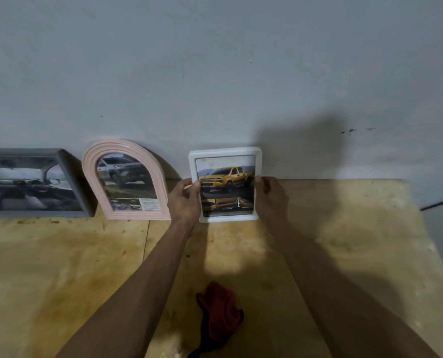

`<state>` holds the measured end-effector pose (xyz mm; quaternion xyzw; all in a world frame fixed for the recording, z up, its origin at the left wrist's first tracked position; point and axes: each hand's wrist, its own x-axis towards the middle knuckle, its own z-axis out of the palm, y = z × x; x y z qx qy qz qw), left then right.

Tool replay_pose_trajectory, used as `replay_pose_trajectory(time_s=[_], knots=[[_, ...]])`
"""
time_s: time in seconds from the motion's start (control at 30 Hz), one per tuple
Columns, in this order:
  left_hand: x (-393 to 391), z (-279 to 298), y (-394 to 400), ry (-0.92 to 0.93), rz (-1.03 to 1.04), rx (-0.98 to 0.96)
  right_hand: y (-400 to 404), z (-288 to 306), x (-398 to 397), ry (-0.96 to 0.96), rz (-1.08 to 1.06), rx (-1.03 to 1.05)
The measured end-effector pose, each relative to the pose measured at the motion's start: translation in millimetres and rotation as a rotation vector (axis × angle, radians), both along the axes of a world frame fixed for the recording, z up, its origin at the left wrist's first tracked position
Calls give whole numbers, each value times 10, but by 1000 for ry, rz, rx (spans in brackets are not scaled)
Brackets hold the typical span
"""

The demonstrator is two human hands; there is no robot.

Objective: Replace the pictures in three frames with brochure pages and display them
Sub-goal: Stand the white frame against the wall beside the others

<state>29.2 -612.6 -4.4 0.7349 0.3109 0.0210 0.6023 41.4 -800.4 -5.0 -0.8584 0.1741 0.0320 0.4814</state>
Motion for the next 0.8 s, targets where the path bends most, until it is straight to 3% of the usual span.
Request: replay_pose_trajectory(time_s=[0.8], knots=[[160, -144, -29, -7, -24, 37, 6, -92, 74, -2, -14, 50]])
